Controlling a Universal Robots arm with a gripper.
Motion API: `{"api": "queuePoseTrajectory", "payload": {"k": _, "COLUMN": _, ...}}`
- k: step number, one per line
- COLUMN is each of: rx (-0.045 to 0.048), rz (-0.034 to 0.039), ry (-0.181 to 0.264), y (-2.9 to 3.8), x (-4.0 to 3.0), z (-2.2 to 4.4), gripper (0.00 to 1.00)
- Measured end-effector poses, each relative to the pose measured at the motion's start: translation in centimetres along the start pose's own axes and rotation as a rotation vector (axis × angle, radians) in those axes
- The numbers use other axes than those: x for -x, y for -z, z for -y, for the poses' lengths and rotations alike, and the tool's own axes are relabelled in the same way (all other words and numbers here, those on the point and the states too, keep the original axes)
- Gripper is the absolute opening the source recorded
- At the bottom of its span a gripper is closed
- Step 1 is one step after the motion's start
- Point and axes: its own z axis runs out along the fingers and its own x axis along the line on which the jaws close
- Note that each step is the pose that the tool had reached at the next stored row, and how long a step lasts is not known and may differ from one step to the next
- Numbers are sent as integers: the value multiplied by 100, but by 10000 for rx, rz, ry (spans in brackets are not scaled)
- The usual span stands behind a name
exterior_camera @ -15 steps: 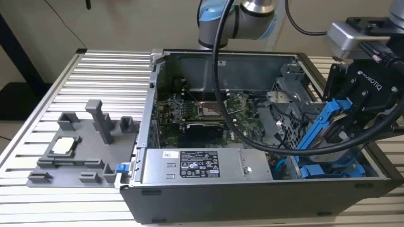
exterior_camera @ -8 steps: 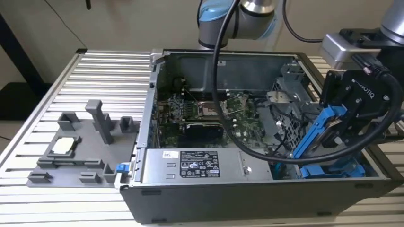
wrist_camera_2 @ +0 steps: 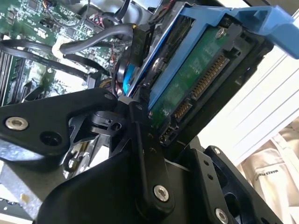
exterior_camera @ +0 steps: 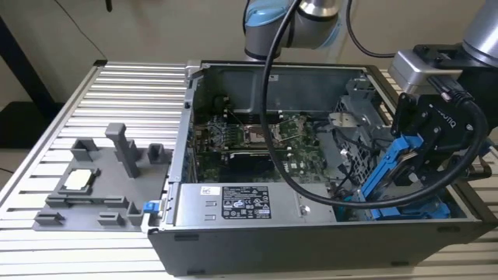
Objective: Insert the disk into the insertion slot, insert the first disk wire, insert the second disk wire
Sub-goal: 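Insert the disk into the insertion slot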
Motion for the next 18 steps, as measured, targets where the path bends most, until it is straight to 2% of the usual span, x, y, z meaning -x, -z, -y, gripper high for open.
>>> {"api": "queuePoseTrajectory", "payload": {"k": 15, "rx": -1, "rz": -1, "ry": 2, "y": -10, "x": 0, "z": 1, "gripper": 33}}
{"api": "queuePoseTrajectory", "payload": {"k": 17, "rx": -1, "rz": 0, "ry": 2, "y": -11, "x": 0, "z": 1, "gripper": 34}}
{"api": "queuePoseTrajectory", "payload": {"k": 18, "rx": -1, "rz": 0, "ry": 2, "y": -11, "x": 0, "z": 1, "gripper": 40}}
